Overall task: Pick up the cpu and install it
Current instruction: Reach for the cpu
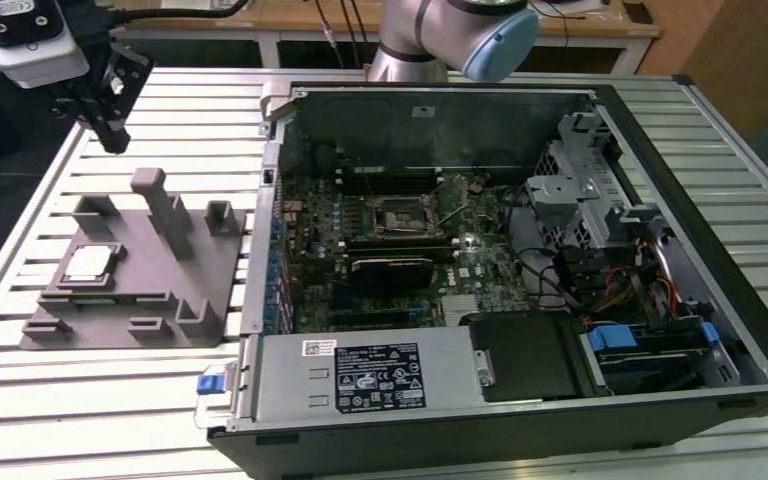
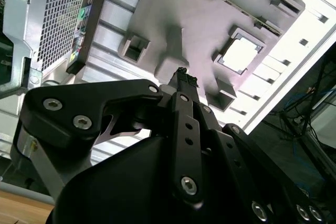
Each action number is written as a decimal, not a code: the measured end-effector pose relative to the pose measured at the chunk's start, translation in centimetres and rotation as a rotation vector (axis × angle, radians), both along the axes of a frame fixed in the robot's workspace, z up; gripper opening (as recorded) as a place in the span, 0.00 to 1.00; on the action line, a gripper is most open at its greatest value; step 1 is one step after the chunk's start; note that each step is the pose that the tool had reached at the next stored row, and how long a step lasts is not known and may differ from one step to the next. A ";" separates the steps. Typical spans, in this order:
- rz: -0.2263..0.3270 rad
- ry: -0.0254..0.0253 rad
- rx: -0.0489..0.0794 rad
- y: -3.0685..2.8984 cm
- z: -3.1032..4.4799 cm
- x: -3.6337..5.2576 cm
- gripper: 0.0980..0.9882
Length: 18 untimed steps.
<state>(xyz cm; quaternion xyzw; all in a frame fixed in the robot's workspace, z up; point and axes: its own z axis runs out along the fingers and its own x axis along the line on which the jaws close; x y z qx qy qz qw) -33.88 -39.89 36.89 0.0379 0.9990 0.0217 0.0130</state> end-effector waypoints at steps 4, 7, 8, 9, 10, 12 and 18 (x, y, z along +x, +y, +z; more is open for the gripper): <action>0.000 -0.0001 0.000 0.00 -0.29 -0.53 0.01; 0.000 -0.0001 0.000 0.00 -0.51 -0.94 0.01; 0.000 -0.0001 0.000 0.00 -0.57 -1.07 0.01; 0.000 0.0000 0.000 0.00 -0.64 -1.20 0.01; 0.000 -0.0001 0.000 0.00 -0.71 -1.33 0.01; 0.000 -0.0001 0.000 0.00 -0.85 -1.59 0.01; 0.000 -0.0001 0.000 0.00 -1.17 -2.27 0.01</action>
